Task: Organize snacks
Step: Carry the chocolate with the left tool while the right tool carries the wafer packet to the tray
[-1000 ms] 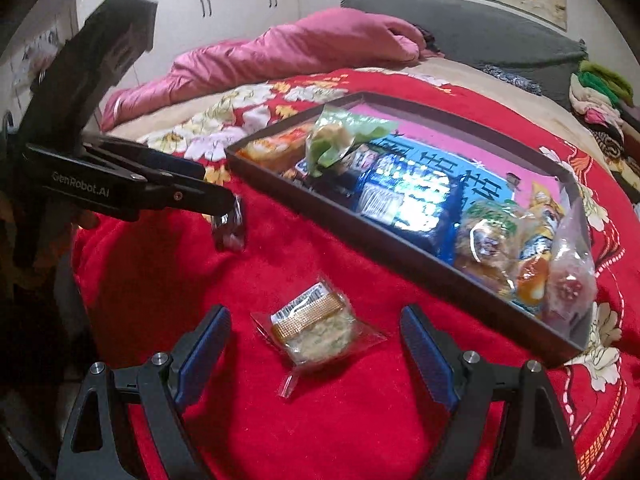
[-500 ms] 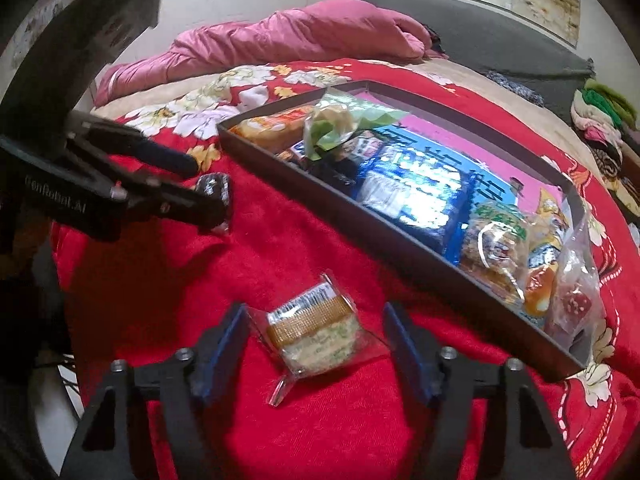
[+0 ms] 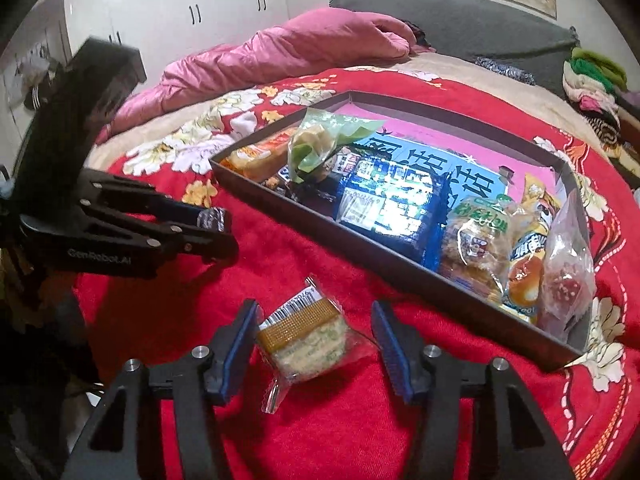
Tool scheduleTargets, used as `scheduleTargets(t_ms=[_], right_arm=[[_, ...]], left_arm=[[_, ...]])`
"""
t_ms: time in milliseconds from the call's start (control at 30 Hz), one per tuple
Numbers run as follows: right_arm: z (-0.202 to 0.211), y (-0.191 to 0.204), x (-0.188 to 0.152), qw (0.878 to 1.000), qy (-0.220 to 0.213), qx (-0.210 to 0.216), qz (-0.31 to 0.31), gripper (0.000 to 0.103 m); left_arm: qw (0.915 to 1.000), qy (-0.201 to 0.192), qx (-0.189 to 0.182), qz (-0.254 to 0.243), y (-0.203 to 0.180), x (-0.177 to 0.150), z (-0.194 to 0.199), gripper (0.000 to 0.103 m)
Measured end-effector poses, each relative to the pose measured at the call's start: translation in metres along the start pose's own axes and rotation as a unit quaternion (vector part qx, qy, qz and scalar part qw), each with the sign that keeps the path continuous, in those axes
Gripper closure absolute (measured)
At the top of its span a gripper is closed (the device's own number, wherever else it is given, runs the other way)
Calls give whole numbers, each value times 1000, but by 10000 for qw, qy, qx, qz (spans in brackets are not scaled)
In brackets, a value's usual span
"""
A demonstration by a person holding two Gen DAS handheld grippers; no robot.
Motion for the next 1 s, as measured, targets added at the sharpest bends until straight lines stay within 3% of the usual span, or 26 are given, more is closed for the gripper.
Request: scheduleTargets(t_ms=[300, 1000], right_arm=[[19, 2, 7, 9987, -374, 296, -171, 45], [43, -5, 16, 9955, -865, 279, -276, 45]], left_arm=[[9999, -31, -129, 9, -4, 1, 9, 65], [9989, -309, -331, 125, -11, 15, 41, 65]])
Point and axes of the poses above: each gripper's, at about its wrist camera, not at the fingertips, and z roughly against the way its jaws point, y to its left, x to its top, the point moved 6 cm from there along -z, roughly the way its jaws point, and after that the axes turned 4 degrees about y, right-handed, at the moved point
